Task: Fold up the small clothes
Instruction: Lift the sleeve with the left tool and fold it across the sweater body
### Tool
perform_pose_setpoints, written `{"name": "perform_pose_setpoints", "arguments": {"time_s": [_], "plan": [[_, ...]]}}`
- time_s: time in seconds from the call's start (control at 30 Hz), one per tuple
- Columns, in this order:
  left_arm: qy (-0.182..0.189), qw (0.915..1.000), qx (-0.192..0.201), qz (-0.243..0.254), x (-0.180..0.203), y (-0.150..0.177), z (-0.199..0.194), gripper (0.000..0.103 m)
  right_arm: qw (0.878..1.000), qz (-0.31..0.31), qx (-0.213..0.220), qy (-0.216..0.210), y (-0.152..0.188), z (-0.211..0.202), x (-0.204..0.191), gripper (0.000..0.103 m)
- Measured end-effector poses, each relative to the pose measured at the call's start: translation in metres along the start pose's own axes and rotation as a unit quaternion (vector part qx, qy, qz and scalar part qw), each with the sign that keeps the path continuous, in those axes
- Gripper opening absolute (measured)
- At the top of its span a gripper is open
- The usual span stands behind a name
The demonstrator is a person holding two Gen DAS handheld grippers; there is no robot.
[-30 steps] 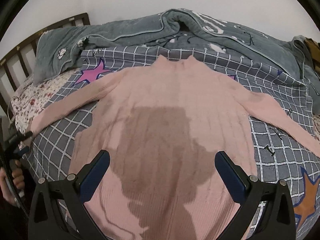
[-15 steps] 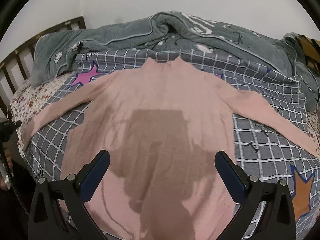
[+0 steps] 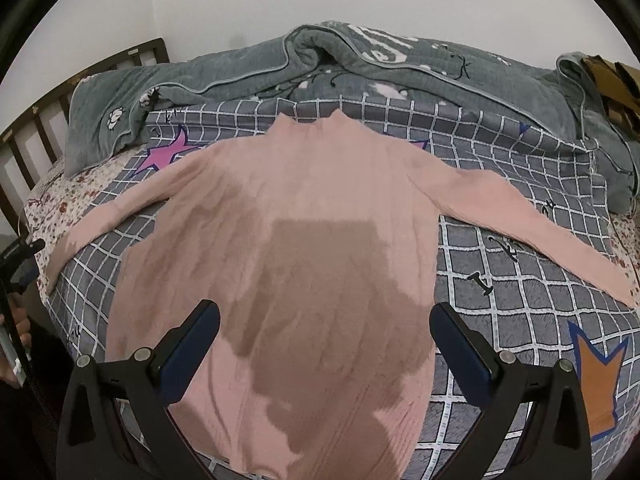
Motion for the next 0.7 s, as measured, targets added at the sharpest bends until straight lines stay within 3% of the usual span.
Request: {"name": "perform_pose_setpoints", "arguments": {"time_s": [0.2, 0.53, 0.7], "plan": [[0.042, 0.9966, -0.038, -0.060, -0.010, 0.016, 0.021, 0.072, 1.000, 0.008, -0.011, -0.001, 0.003, 0.011, 0.001, 0.103], [0.078, 0.9892, -0.049, -0.114, -0.023, 0.015, 0.047, 0.068, 1.000, -0.008, -0.014, 0.014, -0.001, 0.017, -0.009, 0.103], [0.073, 0.9874, -0.013, -0.140, -0.036, 0.004, 0.041, 0.049, 0.999, -0.017, -0.017, 0.025, -0.002, 0.019, -0.014, 0.103]]}}
Point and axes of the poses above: each gripper's, at about its wrist camera, not at the fingertips, and z roughly the way its jaws point, x to its right, y to its underside, the point moved 8 cm from there along z, roughly the way its jaws point, and after that the axes turned 7 degrees about y, right-handed, at the moved point
